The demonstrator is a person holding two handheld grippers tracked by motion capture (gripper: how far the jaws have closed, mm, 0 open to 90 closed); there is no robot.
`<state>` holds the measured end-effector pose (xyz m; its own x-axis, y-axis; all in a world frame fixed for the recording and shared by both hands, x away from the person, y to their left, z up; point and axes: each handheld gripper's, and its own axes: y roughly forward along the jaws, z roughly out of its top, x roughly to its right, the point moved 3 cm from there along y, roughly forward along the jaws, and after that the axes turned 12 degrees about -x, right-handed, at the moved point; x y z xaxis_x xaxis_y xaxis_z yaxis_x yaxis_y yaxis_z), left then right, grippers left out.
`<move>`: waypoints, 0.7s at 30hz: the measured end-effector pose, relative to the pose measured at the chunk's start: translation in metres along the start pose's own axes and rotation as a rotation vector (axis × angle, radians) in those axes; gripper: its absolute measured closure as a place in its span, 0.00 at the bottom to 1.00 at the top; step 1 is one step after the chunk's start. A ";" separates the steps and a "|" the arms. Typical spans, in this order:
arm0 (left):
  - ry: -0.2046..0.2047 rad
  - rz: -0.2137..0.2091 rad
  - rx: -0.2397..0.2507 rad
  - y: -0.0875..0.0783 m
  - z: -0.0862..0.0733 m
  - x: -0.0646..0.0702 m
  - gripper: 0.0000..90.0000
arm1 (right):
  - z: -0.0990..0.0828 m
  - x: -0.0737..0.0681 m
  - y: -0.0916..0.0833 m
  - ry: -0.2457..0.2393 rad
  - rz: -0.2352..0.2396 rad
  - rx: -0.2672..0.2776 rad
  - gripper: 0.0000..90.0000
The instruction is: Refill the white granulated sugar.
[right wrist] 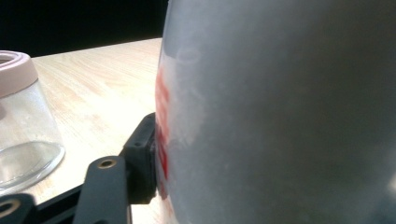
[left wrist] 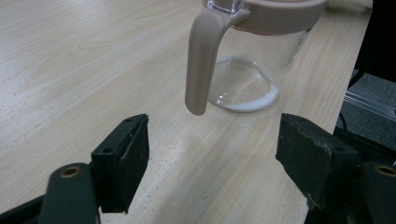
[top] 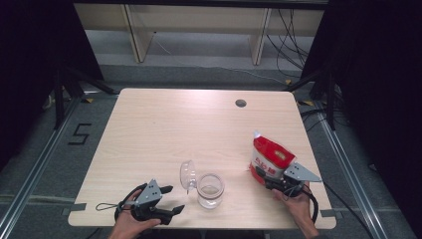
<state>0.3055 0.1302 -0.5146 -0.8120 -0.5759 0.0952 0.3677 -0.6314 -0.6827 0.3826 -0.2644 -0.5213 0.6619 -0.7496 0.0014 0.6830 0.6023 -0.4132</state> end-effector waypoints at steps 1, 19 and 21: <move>0.004 -0.001 -0.003 0.000 0.000 0.000 0.28 | 0.000 -0.002 -0.001 0.016 0.004 -0.022 0.47; 0.016 -0.004 -0.011 -0.001 -0.002 0.002 0.28 | 0.006 -0.005 -0.012 -0.054 -0.064 -0.070 0.51; 0.013 -0.003 -0.007 -0.001 -0.003 0.002 0.29 | 0.007 -0.006 -0.015 -0.078 -0.091 -0.077 0.52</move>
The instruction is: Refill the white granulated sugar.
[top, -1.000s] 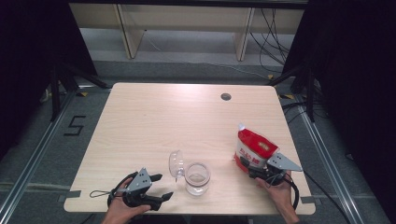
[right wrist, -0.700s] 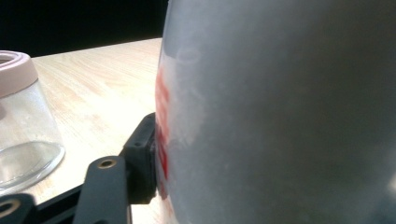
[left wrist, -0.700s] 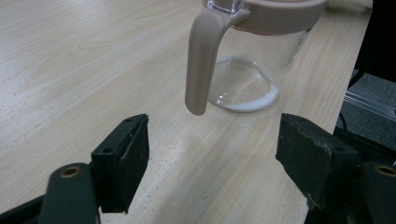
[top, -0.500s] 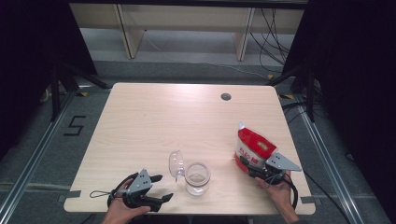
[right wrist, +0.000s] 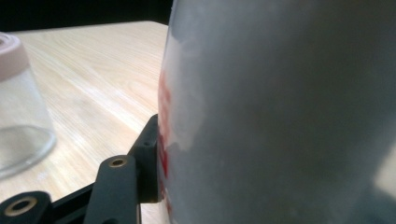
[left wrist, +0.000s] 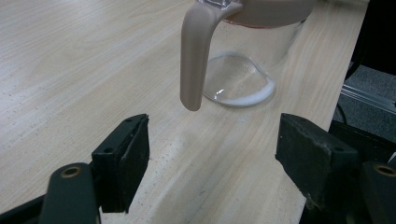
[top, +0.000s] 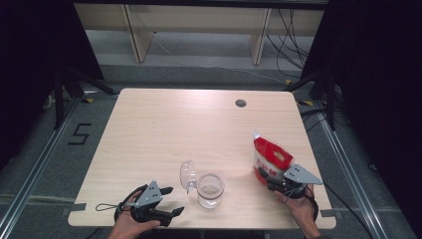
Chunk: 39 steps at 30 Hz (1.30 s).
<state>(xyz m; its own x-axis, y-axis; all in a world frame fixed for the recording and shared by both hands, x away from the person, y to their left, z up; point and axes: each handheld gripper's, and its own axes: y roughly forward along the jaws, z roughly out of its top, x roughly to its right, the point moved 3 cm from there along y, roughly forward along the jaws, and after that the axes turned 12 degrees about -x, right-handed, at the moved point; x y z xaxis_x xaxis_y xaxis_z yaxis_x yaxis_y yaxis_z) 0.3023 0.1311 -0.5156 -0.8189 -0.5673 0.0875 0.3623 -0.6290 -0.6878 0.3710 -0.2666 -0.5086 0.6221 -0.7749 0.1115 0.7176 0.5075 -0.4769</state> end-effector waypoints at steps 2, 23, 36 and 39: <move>-0.002 0.001 0.008 0.000 0.000 0.000 0.29 | 0.002 -0.002 -0.005 0.012 -0.015 -0.006 0.52; -0.005 0.019 -0.013 -0.002 -0.002 -0.006 0.25 | 0.034 -0.068 -0.038 -0.552 -0.125 -0.070 0.53; -0.014 0.045 -0.024 -0.001 -0.003 -0.008 0.19 | 0.042 -0.086 -0.045 -0.832 -0.248 -0.144 0.53; -0.033 0.053 -0.018 -0.002 -0.002 -0.008 0.18 | 0.044 -0.090 -0.044 -0.864 -0.263 -0.145 0.53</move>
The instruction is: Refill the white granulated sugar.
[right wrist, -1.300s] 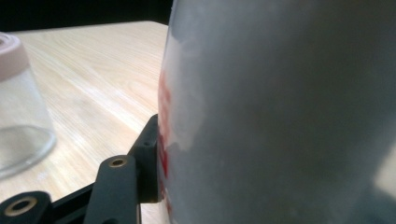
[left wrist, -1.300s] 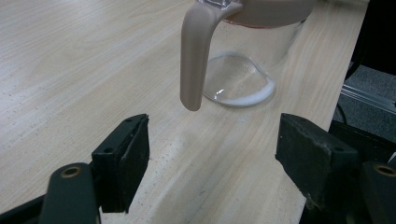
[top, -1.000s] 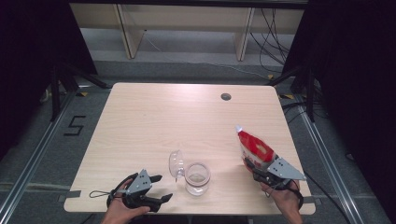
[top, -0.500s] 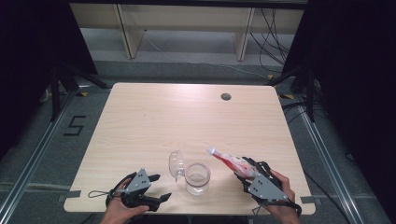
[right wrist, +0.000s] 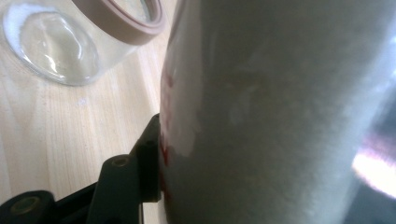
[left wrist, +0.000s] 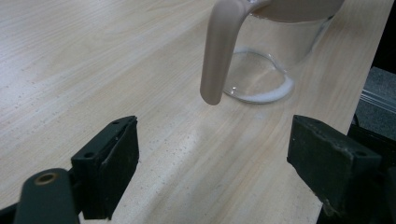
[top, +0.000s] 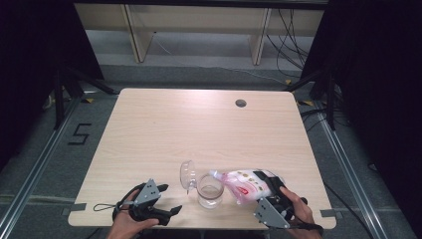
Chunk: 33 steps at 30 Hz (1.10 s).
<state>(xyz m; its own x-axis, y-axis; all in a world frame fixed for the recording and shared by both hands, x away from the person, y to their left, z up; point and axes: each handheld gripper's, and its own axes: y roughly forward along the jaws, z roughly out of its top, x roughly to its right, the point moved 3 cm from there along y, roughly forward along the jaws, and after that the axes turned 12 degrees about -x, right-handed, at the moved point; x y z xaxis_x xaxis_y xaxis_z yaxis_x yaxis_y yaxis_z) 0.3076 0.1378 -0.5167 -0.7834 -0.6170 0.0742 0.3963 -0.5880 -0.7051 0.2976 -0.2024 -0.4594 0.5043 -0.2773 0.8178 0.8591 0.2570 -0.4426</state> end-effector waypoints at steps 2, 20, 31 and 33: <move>0.009 0.009 -0.006 0.000 0.000 -0.002 0.17 | 0.003 -0.002 0.000 -0.021 0.003 0.002 0.53; -0.008 0.011 0.021 0.001 0.000 -0.002 0.17 | 0.017 -0.002 -0.009 -0.330 -0.112 -0.110 0.53; -0.008 0.023 0.014 0.001 -0.001 -0.003 0.17 | 0.022 -0.005 -0.003 -0.518 -0.142 -0.163 0.54; -0.010 0.021 0.013 0.001 -0.001 -0.003 0.17 | 0.021 -0.006 -0.004 -0.525 -0.145 -0.184 0.54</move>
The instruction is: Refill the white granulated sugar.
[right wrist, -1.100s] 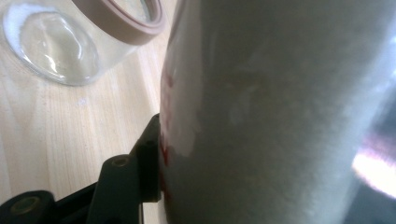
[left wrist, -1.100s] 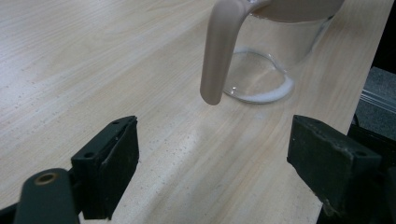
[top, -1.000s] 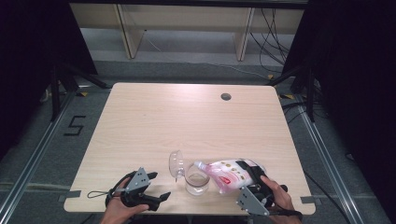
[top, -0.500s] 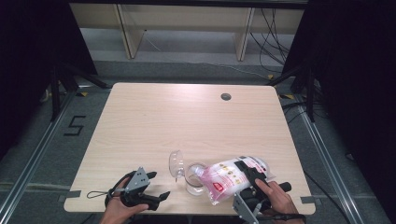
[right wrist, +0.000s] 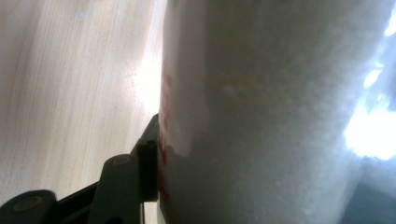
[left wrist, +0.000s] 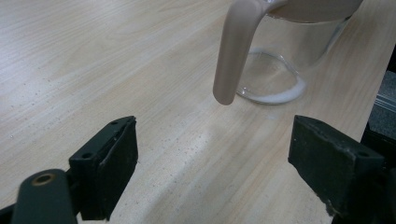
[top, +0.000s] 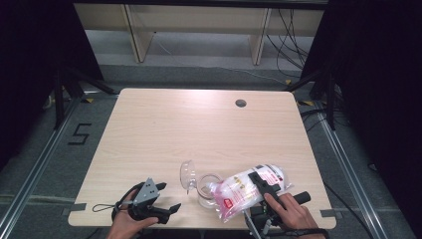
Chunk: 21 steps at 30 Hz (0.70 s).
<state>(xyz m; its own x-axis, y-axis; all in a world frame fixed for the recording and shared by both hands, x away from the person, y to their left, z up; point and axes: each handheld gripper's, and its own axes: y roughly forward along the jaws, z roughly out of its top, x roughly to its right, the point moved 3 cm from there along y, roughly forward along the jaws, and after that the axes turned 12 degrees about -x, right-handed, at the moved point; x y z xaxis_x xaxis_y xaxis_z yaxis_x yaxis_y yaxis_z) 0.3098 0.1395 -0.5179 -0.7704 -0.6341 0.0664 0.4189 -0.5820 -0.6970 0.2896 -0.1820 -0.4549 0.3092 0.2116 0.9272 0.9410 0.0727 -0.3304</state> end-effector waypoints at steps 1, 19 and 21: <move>-0.006 0.001 0.006 0.000 0.000 0.001 0.17 | 0.000 0.000 0.000 0.000 0.000 0.000 0.54; 0.011 0.005 -0.009 0.001 -0.001 0.000 0.17 | 0.003 0.009 0.002 -0.112 -0.060 -0.030 0.54; -0.001 -0.004 0.008 0.001 0.000 0.001 0.17 | 0.003 0.009 0.002 -0.120 -0.063 -0.026 0.54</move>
<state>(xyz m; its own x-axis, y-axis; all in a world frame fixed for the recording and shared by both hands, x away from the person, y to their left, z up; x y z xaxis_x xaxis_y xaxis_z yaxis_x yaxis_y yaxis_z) 0.3096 0.1380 -0.5187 -0.7718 -0.6320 0.0702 0.4193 -0.5888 -0.6910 0.2940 -0.1767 -0.4481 0.2321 0.3226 0.9176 0.9618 0.0643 -0.2659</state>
